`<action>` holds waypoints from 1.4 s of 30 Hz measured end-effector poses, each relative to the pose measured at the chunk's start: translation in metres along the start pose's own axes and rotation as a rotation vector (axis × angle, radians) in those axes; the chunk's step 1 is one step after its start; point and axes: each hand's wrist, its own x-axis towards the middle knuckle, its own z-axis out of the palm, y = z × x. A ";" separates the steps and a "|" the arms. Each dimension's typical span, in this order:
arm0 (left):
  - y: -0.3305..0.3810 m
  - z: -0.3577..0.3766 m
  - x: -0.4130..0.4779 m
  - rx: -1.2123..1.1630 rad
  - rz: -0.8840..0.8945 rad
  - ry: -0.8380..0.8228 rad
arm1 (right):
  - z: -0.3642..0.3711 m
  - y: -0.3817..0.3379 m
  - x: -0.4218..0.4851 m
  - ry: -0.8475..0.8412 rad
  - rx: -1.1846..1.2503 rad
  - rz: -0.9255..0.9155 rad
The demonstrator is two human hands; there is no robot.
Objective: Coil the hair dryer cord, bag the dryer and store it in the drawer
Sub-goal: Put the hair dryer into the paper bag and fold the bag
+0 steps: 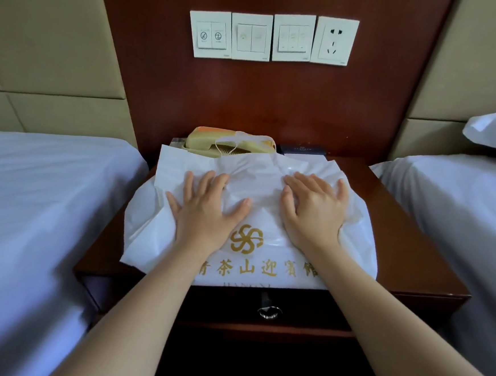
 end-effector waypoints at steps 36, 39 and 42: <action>0.017 -0.089 -0.161 -0.135 0.151 -0.681 | -0.138 -0.014 -0.118 -0.710 0.243 0.132; 0.012 -0.073 -0.165 0.010 0.181 -0.658 | -0.119 -0.002 -0.131 -0.815 0.184 0.198; 0.006 -0.061 -0.166 0.203 0.293 -0.496 | -0.104 0.007 -0.132 -0.880 0.306 0.415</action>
